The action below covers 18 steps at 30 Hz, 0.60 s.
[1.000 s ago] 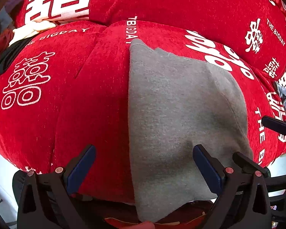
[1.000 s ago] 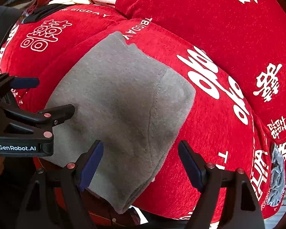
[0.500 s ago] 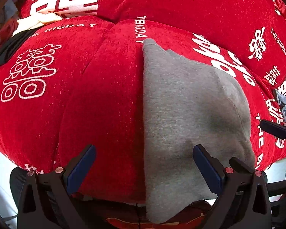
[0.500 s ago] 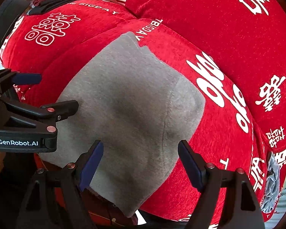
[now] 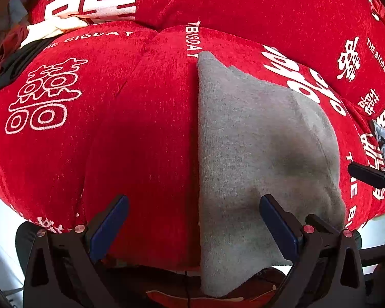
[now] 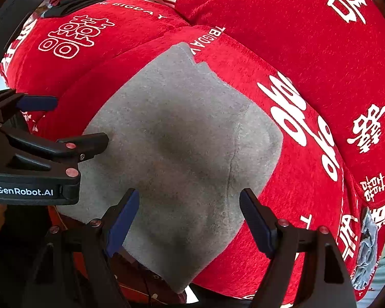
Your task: Fold small clothes
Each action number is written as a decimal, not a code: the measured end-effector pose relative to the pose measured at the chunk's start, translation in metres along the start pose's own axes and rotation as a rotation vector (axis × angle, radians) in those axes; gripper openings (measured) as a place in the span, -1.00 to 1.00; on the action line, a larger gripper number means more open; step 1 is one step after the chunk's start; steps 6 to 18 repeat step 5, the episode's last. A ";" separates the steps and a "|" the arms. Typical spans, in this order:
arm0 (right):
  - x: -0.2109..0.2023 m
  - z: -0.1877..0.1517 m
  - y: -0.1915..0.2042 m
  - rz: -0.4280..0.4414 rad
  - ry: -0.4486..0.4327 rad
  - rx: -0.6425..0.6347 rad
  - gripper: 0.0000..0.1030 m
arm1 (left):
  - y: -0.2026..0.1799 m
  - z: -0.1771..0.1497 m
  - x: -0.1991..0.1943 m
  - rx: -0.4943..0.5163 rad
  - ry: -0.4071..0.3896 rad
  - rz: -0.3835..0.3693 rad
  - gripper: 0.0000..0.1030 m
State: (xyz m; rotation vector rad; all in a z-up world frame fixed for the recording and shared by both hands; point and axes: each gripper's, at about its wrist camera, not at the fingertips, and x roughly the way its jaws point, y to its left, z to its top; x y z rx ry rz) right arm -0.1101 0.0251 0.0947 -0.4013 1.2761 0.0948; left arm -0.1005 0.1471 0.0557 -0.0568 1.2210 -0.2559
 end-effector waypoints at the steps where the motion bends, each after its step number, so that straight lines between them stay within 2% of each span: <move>1: 0.000 -0.001 0.000 0.003 -0.002 0.001 0.62 | -0.001 0.000 0.000 0.002 0.000 0.003 0.98; 5: 0.001 -0.005 -0.002 0.017 -0.010 0.009 0.62 | -0.006 -0.001 -0.002 0.016 0.003 0.028 0.98; 18: 0.001 -0.005 -0.002 0.017 -0.010 0.009 0.62 | -0.006 -0.001 -0.002 0.016 0.003 0.028 0.98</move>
